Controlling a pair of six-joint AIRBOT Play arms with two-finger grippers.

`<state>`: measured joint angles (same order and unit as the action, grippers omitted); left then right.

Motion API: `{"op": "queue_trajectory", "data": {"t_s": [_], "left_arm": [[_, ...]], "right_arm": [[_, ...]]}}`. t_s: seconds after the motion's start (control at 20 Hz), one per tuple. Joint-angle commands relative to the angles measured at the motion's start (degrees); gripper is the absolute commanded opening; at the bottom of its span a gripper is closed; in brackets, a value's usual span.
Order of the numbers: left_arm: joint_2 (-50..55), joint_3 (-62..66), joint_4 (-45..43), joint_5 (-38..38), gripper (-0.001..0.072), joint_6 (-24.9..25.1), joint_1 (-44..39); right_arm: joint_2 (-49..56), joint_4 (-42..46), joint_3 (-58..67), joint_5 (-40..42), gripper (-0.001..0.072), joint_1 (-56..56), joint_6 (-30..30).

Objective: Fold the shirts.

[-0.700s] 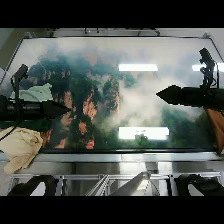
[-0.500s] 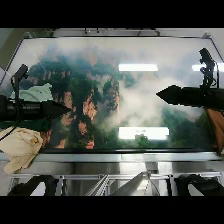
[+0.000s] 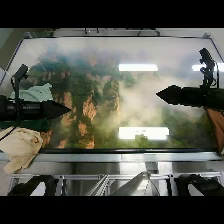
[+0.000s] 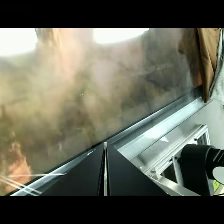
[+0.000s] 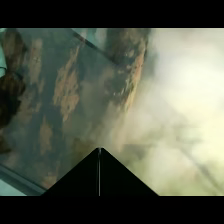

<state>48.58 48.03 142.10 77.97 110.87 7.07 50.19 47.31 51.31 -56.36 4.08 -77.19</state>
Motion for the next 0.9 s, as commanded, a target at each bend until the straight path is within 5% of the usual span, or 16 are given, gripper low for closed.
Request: {"op": "queue_trajectory", "data": {"t_s": [0.0,0.55,0.85], "left_arm": [[0.0,0.0,0.0,0.0,0.0018,0.1,0.0],[0.0,0.0,0.0,0.0,0.0018,0.1,0.0],[0.0,0.0,-1.5,-5.0,0.0018,4.7,0.0]], "right_arm": [[0.0,0.0,0.0,0.0,0.0016,0.0,0.0],[0.0,0.0,0.0,0.0,0.0016,0.0,0.0],[0.0,0.0,0.0,0.0,0.0016,0.0,0.0]]}}
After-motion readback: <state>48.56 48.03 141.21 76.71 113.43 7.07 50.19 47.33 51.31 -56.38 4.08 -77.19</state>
